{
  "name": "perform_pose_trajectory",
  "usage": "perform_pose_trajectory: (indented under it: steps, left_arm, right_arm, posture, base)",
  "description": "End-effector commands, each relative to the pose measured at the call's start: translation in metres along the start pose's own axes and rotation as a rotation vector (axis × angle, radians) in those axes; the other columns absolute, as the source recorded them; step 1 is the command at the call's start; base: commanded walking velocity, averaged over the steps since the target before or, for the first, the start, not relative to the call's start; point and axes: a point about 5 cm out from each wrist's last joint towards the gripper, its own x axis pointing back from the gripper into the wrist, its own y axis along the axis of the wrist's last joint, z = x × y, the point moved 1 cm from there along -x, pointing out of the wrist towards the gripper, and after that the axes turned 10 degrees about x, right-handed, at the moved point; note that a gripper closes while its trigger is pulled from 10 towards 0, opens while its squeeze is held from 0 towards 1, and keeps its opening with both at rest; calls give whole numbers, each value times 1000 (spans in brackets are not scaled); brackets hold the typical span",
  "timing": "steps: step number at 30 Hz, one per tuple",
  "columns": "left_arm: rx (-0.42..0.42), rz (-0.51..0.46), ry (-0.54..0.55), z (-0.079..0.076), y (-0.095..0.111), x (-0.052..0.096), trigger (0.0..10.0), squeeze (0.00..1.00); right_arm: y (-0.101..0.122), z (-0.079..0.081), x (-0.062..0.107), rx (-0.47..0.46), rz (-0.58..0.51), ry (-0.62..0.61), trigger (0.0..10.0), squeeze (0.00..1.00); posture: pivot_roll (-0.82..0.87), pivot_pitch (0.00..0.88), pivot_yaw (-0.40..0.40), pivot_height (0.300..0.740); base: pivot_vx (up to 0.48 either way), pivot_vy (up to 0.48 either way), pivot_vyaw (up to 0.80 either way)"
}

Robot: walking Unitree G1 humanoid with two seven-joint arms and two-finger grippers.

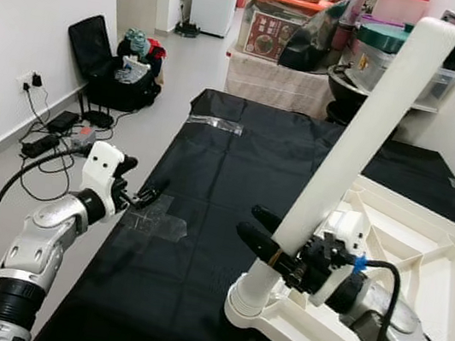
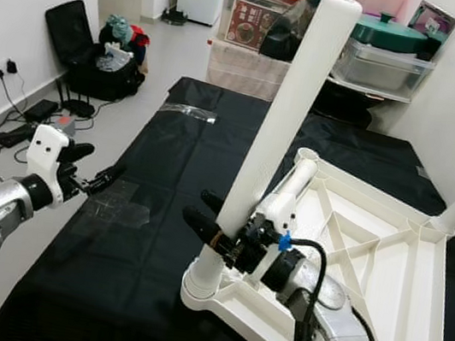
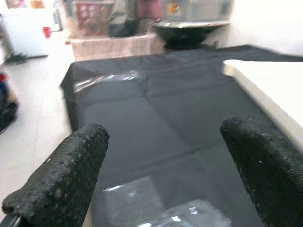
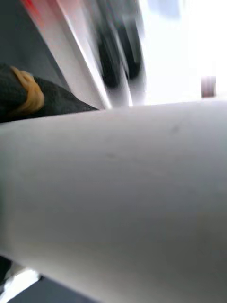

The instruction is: Building children table

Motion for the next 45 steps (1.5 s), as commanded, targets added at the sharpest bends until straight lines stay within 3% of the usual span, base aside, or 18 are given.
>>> perform_pose_trajectory:
  steps: [1, 5, 12, 15, 17, 19, 21, 25, 29, 34, 35, 36, 37, 38, 39, 41, 43, 45]
  left_arm:
    - [6, 20, 15, 2, -5, 2, 10000, 0]
    - [7, 23, 20, 2, -6, 3, 10000, 0]
    - [5, 27, 19, 2, -8, 2, 10000, 0]
    - [8, 28, 17, 1, -8, 1, 10000, 0]
    - [10, 31, 12, 0, -9, 0, 10000, 0]
    - [10, 31, 12, 0, -9, 0, 10000, 0]
    - [12, 33, 10, 0, -9, 0, 10000, 0]
    - [17, 35, 13, 2, -9, 1, 10000, 0]
    - [18, 40, 17, 3, -10, 3, 10000, 0]
    - [12, 45, 19, 3, -11, 5, 10000, 0]
    - [9, 46, 22, 4, -10, 5, 10000, 0]
    - [9, 46, 22, 4, -10, 5, 10000, 0]
    - [7, 45, 26, 5, -10, 5, 10000, 0]
    - [7, 45, 26, 5, -10, 5, 10000, 0]
    - [5, 44, 29, 6, -10, 5, 10000, 0]
    - [5, 44, 29, 6, -10, 5, 10000, 0]
    - [4, 48, 28, 4, -12, 3, 10000, 0]
    - [6, 50, 24, 2, -12, 2, 10000, 0]
  right_arm:
    - [-57, -54, 29, -58, 354, -553, 10000, 0]
    - [-57, -57, 51, -160, 341, -806, 10000, 0]
    - [-58, -43, 49, -178, 319, -749, 10000, 0]
    - [-32, -2, 17, -187, 113, -250, 10000, 0]
    - [-17, 27, 18, -145, 24, 99, 9686, 0]
    - [-17, 27, 18, -145, 24, 99, 9686, 0]
    - [-14, 38, 29, -116, 34, 308, 10000, 0]
    - [-13, 38, 46, -134, 74, 500, 10000, 0]
    - [-12, 35, 48, -145, 84, 535, 10000, 0]
    - [-36, 20, 28, -101, 228, 315, 10000, 0]
    - [-51, 8, 21, -67, 316, 123, 10000, 0]
    - [-51, 8, 21, -67, 316, 123, 10000, 0]
    - [-62, -8, 17, -50, 363, -127, 10000, 0]
    - [-62, -8, 17, -50, 363, -127, 10000, 0]
    - [-69, -19, 20, -35, 392, -315, 10000, 0]
    - [-69, -19, 20, -35, 392, -315, 10000, 0]
    - [-71, -38, 40, -13, 387, -614, 10000, 0]
    - [-68, -33, 43, -19, 372, -593, 10000, 0]
  posture:
    - [69, 0, -90, 740]
    - [65, 0, -86, 740]
    - [62, 0, -86, 740]
    - [53, 0, -82, 740]
    - [56, 0, -81, 740]
    - [56, 0, -81, 740]
    - [64, 0, -89, 740]
    - [66, 0, -91, 740]
    - [74, 0, -95, 740]
    - [80, 0, -97, 740]
    - [80, 0, -97, 740]
    - [80, 0, -97, 740]
    - [78, 0, -97, 740]
    - [78, 0, -97, 740]
    - [78, 0, -96, 740]
    - [78, 0, -96, 740]
    - [60, 0, -87, 740]
    - [56, 0, -86, 740]
  base:
    - [0, 0, 0]
    - [0, 0, 0]
    - [0, 0, 0]
    - [0, 0, 0]
    - [0, 0, 0]
    - [0, 0, 0]
    - [0, 0, 0]
    - [0, 0, 0]
    - [0, 0, 0]
    - [0, 0, 0]
    - [0, 0, 0]
    - [0, 0, 0]
    - [0, 0, 0]
    - [0, 0, 0]
    - [0, 0, 0]
    - [0, 0, 0]
    - [0, 0, 0]
    - [0, 0, 0]
